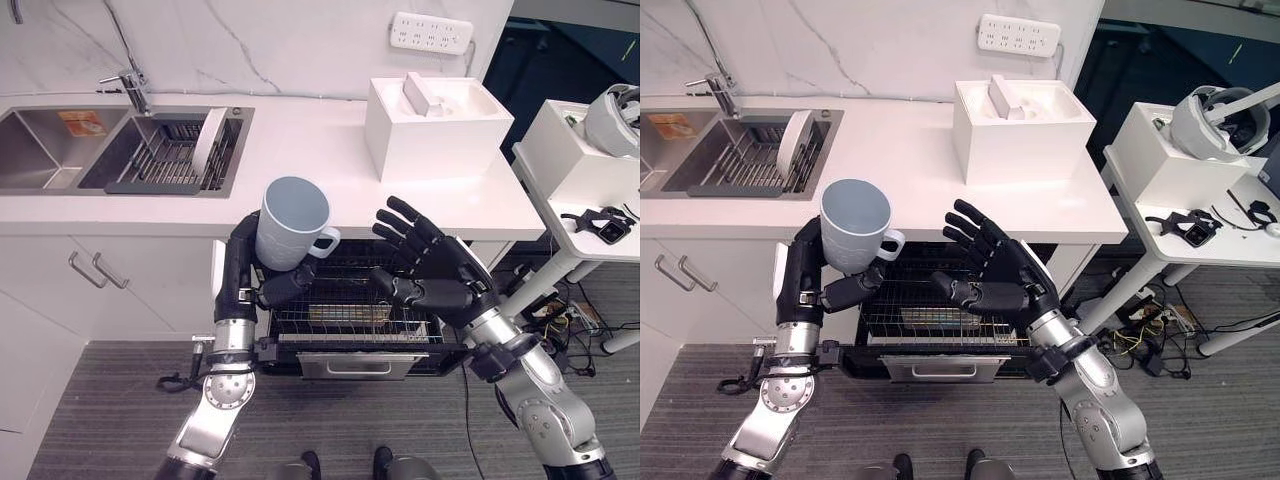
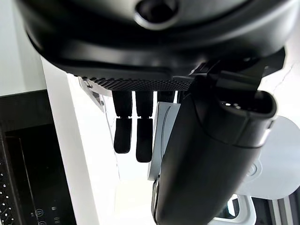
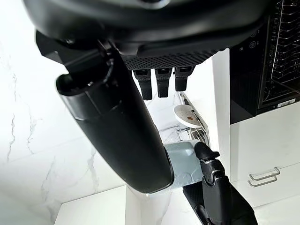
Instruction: Place the dishes in the dishwasher.
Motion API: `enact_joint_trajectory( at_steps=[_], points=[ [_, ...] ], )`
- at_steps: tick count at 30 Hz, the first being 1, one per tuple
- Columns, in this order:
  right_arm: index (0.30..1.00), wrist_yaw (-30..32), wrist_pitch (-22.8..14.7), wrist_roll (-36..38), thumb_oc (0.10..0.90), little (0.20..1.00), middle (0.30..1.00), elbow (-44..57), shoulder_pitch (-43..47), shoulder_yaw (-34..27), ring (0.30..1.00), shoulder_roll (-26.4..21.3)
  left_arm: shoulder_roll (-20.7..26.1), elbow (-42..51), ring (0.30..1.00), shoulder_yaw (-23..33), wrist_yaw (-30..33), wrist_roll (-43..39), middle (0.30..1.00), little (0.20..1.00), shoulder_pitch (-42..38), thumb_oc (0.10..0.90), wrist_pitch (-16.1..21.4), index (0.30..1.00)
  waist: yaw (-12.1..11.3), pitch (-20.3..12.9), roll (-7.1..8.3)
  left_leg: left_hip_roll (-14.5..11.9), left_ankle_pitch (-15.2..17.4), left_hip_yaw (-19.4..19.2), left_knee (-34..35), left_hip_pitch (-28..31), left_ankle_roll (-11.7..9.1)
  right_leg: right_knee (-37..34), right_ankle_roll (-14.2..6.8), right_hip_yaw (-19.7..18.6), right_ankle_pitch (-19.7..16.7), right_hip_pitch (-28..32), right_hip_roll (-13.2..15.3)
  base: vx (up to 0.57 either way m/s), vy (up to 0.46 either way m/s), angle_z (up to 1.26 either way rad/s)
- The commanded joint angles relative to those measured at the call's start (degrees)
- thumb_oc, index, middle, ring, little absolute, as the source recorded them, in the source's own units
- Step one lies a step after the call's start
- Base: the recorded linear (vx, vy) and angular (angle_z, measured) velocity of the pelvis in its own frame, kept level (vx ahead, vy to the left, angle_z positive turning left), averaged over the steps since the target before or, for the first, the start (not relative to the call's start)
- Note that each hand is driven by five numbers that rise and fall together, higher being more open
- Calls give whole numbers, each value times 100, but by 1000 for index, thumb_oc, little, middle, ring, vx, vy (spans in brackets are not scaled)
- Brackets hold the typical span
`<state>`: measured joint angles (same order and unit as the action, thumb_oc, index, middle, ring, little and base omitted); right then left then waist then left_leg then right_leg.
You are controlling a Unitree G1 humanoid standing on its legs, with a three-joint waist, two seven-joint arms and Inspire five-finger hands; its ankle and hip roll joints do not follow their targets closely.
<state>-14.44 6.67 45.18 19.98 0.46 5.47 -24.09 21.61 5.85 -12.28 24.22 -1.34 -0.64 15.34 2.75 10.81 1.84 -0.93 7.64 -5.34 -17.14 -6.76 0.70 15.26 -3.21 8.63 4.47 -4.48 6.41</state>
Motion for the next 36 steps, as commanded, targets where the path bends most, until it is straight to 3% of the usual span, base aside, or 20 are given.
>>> enact_joint_trajectory(
  at_steps=[1,36],
  points=[
    [900,-68,-567,275,800,900,900,423,542,84,900,29,139,448,300,-152,-72,299,300,300,-552,400,728,300,-55,-449,41,-611,1024,-234,-5,588,-174,193,-465,-57,738,-41,238,0,0,0],
    [900,282,-625,-27,800,900,900,157,1092,435,900,138,62,390,300,-711,-410,132,300,300,-648,400,826,300,-194,-522,39,-593,1026,-145,-5,614,-171,193,-386,-6,827,94,191,0,-1,2]
  ],
)
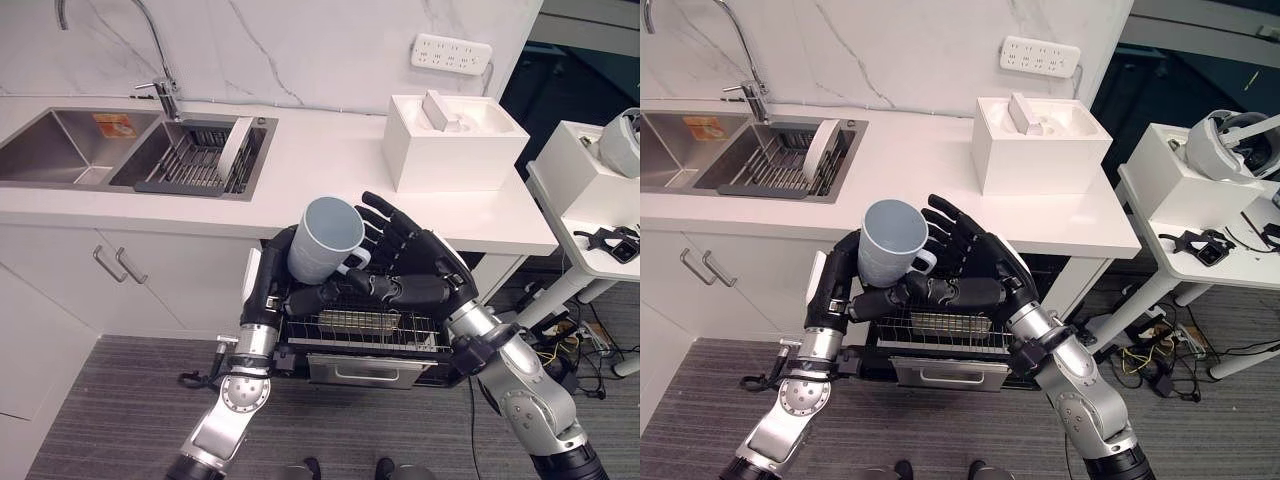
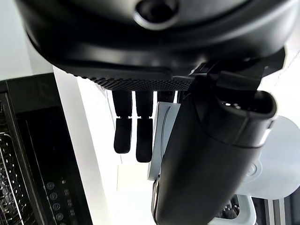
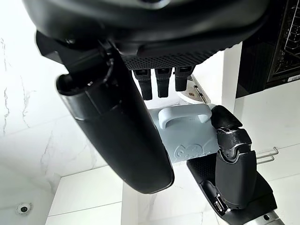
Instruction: Place the dishes in the dishwasher.
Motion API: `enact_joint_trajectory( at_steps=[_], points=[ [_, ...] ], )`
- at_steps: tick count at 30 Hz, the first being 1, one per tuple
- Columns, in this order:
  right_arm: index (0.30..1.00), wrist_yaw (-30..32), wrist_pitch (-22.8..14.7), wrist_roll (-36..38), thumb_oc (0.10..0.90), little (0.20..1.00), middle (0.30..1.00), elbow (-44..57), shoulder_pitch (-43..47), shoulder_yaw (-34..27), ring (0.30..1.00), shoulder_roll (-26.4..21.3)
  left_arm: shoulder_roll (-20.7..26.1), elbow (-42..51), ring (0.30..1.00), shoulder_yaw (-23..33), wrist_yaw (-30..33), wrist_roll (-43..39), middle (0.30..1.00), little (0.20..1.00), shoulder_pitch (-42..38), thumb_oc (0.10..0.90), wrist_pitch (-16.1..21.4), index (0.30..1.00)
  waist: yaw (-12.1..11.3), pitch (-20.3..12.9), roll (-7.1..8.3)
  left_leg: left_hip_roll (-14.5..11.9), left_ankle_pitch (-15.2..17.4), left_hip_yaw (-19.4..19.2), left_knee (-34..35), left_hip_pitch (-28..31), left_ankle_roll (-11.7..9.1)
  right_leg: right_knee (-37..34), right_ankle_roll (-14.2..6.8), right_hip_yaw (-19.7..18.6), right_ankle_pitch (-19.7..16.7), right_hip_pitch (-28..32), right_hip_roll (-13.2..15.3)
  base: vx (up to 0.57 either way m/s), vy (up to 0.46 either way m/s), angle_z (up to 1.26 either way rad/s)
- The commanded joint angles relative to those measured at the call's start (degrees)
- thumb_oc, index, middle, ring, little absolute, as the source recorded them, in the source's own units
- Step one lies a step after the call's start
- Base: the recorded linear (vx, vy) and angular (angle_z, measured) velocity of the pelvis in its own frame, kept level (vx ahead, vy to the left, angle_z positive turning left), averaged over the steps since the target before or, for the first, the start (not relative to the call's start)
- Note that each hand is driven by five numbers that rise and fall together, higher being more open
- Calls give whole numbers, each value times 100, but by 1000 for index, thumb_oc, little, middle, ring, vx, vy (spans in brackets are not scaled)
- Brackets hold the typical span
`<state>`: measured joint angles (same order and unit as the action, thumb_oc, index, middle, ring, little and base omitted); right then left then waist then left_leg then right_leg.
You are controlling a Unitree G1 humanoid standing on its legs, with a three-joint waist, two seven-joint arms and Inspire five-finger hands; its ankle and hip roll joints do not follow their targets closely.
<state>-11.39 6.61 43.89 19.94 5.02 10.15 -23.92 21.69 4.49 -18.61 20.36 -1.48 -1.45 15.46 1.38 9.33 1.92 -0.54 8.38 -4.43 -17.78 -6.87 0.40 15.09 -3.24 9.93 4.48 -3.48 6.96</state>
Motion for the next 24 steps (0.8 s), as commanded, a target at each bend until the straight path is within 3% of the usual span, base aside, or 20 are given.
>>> enact_joint_trajectory(
  at_steps=[1,24],
  points=[
    [900,-12,-608,107,800,900,900,171,644,-29,900,117,55,535,300,-84,-31,145,300,300,-566,400,804,300,-58,-374,31,-631,951,-237,59,623,-141,210,-381,-138,827,-4,135,0,0,0],
    [900,167,-719,-316,800,900,900,88,879,194,900,118,57,595,300,-420,-304,109,300,300,-700,400,765,300,-81,-359,10,-590,941,-239,59,619,-116,210,-379,-116,845,40,149,0,0,0]
  ],
)
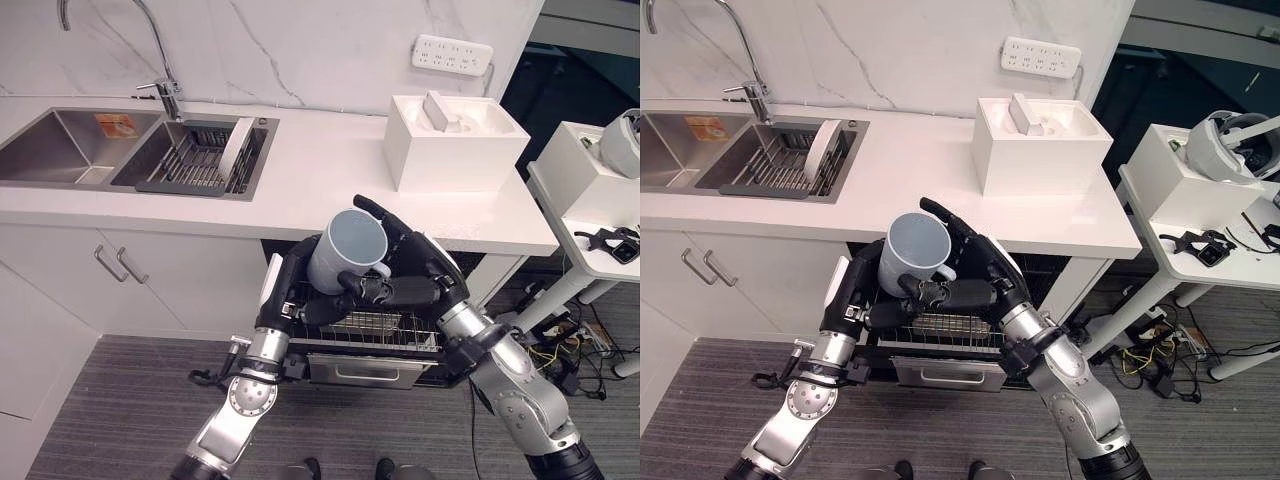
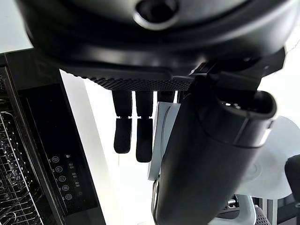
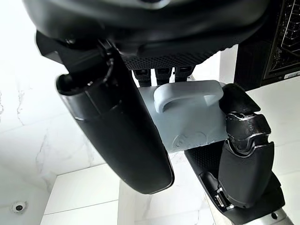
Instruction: Place the dishes in the dishwasher.
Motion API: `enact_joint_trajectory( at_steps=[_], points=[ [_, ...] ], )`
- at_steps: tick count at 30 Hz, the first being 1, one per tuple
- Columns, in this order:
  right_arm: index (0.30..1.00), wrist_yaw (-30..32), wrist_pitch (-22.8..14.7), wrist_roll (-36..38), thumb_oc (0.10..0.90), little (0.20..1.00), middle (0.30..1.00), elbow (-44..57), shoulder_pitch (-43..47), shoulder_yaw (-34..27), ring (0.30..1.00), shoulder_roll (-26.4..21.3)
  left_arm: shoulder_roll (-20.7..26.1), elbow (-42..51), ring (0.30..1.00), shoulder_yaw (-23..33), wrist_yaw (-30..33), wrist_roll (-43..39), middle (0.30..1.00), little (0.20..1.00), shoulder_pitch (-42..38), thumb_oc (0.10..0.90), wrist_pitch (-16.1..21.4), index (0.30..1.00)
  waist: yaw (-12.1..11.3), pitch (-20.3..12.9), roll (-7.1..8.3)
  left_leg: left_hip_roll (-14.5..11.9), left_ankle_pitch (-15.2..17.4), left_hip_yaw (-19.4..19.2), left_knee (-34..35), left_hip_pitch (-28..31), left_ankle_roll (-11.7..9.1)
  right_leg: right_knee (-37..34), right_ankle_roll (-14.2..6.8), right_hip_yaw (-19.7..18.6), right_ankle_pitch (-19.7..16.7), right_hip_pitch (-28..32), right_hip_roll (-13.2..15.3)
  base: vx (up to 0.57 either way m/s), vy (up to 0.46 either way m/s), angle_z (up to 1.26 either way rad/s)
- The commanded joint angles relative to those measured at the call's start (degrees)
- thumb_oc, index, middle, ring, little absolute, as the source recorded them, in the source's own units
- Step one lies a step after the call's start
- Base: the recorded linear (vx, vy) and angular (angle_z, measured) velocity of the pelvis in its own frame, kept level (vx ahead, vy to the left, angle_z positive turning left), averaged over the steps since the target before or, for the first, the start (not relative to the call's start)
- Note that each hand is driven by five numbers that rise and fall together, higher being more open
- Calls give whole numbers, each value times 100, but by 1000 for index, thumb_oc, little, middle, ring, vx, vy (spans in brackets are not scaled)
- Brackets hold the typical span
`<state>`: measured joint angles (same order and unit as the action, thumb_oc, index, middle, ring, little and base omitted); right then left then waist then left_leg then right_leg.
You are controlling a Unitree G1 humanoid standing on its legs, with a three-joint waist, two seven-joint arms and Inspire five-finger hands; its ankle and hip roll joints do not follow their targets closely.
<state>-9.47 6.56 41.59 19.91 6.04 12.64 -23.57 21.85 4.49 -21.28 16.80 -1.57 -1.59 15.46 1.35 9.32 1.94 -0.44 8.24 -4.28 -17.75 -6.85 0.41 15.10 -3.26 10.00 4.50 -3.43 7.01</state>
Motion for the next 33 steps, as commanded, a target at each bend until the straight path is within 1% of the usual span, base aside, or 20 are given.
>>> enact_joint_trajectory(
  at_steps=[1,4,19,20,21,22,23,24,33],
  points=[
    [900,-21,-716,-110,800,900,900,85,786,-47,900,79,47,594,300,-155,50,108,300,300,-691,400,775,300,-82,-356,7,-599,955,-252,56,615,-118,209,-378,-121,844,32,145,0,0,0],
    [900,0,-652,-124,800,900,900,89,838,-23,900,54,66,618,300,-165,16,90,300,300,-735,400,753,300,-88,-354,14,-602,953,-256,56,614,-115,209,-376,-125,847,37,138,0,0,0],
    [900,-18,-581,-178,800,900,900,87,877,40,900,57,64,606,300,-236,-118,112,300,300,-769,400,721,300,-82,-350,18,-596,931,-235,56,600,-111,209,-346,-167,870,59,87,0,0,0],
    [834,-18,-594,-175,756,834,834,92,865,64,834,46,83,636,300,-242,-134,116,300,300,-742,400,733,300,-91,-355,12,-593,931,-237,56,599,-110,209,-345,-157,873,61,95,0,0,0],
    [578,-29,-615,-164,585,578,578,83,862,72,578,38,86,638,300,-252,-140,146,300,300,-740,400,737,300,-94,-350,12,-594,929,-239,56,596,-111,209,-348,-148,871,58,102,0,0,0],
    [561,-38,-622,-166,574,561,561,81,860,74,561,37,89,639,300,-259,-141,155,300,300,-740,400,734,300,-94,-348,12,-595,926,-242,56,595,-112,209,-349,-144,870,57,106,0,0,0],
    [458,-49,-620,-173,505,458,458,75,873,77,458,38,95,619,300,-265,-138,146,300,300,-748,400,744,300,-95,-349,11,-594,926,-245,56,595,-114,209,-352,-136,867,55,113,0,0,0],
    [300,-93,-599,-191,400,300,300,71,903,90,300,45,99,632,300,-254,-137,161,300,300,-760,400,748,300,-103,-343,9,-595,928,-255,56,589,-115,209,-359,-127,869,53,126,0,0,0],
    [300,-108,-616,-275,400,300,300,70,899,128,300,42,124,671,300,-254,-209,128,300,300,-733,400,763,300,-120,-345,10,-600,926,-279,56,595,-113,209,-373,-108,858,47,150,0,0,0]
  ],
)
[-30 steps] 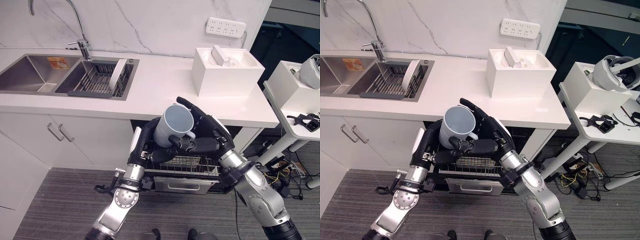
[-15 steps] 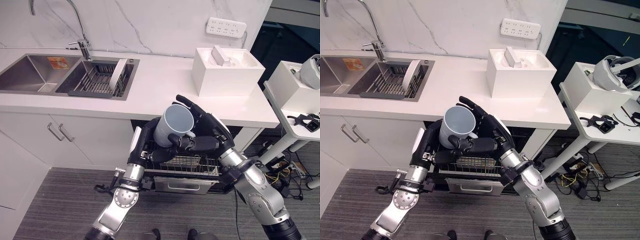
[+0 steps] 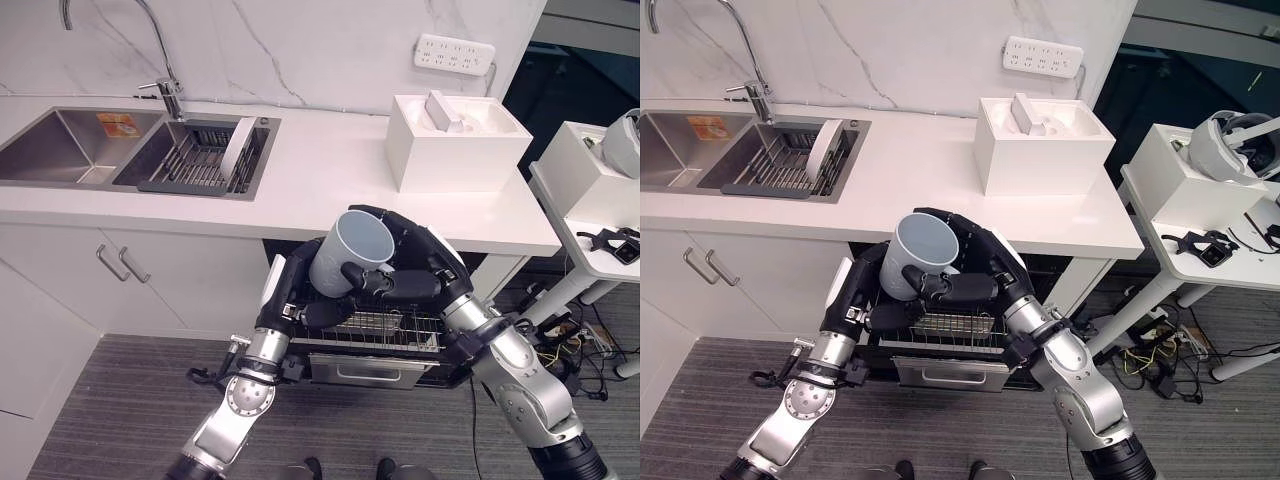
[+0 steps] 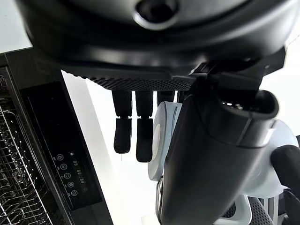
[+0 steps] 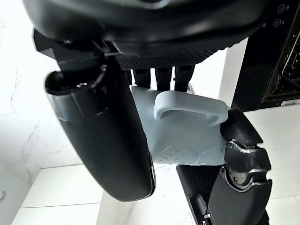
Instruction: Place the dishes in the dishwasher.
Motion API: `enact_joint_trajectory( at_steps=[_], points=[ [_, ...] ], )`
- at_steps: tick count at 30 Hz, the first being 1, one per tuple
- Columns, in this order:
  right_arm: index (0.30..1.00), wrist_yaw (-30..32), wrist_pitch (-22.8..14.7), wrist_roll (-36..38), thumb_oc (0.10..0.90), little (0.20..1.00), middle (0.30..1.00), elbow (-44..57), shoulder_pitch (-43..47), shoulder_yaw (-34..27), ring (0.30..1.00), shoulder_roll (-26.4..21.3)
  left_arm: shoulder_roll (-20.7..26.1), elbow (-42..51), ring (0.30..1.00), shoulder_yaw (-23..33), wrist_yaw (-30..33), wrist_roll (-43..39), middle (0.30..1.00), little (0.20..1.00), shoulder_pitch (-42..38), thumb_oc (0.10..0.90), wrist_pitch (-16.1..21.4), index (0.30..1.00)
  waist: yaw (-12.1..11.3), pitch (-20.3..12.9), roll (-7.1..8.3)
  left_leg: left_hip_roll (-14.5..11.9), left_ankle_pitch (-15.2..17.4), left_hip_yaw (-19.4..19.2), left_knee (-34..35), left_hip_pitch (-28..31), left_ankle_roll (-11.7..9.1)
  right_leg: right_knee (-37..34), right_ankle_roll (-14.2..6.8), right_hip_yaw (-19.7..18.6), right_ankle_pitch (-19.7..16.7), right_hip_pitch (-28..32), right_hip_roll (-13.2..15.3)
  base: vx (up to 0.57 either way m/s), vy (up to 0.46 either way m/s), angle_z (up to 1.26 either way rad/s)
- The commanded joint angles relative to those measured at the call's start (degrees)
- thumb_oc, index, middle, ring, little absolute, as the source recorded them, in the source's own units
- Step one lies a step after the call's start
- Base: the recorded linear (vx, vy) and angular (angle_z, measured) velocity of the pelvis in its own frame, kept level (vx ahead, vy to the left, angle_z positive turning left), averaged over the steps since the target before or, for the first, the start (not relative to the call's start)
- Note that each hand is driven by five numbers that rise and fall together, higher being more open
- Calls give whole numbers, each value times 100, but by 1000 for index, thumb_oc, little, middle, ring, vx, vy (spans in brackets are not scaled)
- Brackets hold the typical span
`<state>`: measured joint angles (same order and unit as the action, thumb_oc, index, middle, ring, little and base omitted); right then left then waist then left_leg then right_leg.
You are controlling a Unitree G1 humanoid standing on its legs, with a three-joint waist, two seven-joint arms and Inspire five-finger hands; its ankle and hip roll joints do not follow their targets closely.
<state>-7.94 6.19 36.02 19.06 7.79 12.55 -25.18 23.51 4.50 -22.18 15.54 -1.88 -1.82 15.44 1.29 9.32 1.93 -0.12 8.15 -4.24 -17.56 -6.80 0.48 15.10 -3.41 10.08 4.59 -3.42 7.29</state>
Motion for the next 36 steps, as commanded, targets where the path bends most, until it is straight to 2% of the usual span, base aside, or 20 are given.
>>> enact_joint_trajectory(
  at_steps=[1,10,11,12,13,17,28,36],
  points=[
    [300,-247,-566,308,400,300,300,163,739,135,300,186,-45,673,300,-174,-95,153,300,300,-718,400,761,300,-108,-340,12,-642,926,-291,37,582,-125,208,-356,-128,846,35,115,0,0,0],
    [300,-185,-588,200,400,300,300,163,702,126,300,179,-88,648,300,-193,-131,16,300,300,-694,400,656,300,-94,-320,15,-649,924,-298,37,590,-120,208,-343,-146,853,42,94,0,0,0],
    [300,-167,-586,151,400,300,300,167,694,116,300,178,-98,647,389,-178,-121,-7,389,389,-684,460,651,389,-89,-319,14,-648,922,-295,37,590,-119,208,-338,-153,854,43,85,0,0,0],
    [300,-146,-587,107,400,300,300,174,670,94,300,155,-94,649,660,-137,-82,-27,660,660,-661,640,649,660,-84,-319,12,-645,923,-292,37,594,-116,208,-330,-162,863,55,73,0,0,0],
    [300,-122,-591,85,400,300,300,185,644,78,300,147,-93,657,900,-115,-63,-42,900,900,-645,800,638,900,-82,-317,11,-643,922,-287,37,594,-114,208,-327,-167,866,61,66,0,0,0],
    [300,12,-695,10,400,300,300,201,551,-4,300,122,-85,664,900,6,-23,-141,900,900,-581,800,600,900,-69,-307,7,-640,917,-277,37,592,-113,208,-320,-178,867,67,54,0,0,0],
    [300,362,-1352,-295,400,300,300,263,189,-322,300,142,-29,736,900,530,232,-187,900,900,-357,800,471,900,-65,-282,-70,-630,903,-256,37,579,-117,208,-307,-167,875,71,69,0,0,0],
    [300,456,-1424,-438,400,300,300,237,16,-552,300,142,-31,648,900,1029,410,-323,900,900,-80,800,421,900,-88,-258,-85,-631,889,-255,37,571,-125,208,-286,-164,888,76,70,0,0,0]
  ],
)
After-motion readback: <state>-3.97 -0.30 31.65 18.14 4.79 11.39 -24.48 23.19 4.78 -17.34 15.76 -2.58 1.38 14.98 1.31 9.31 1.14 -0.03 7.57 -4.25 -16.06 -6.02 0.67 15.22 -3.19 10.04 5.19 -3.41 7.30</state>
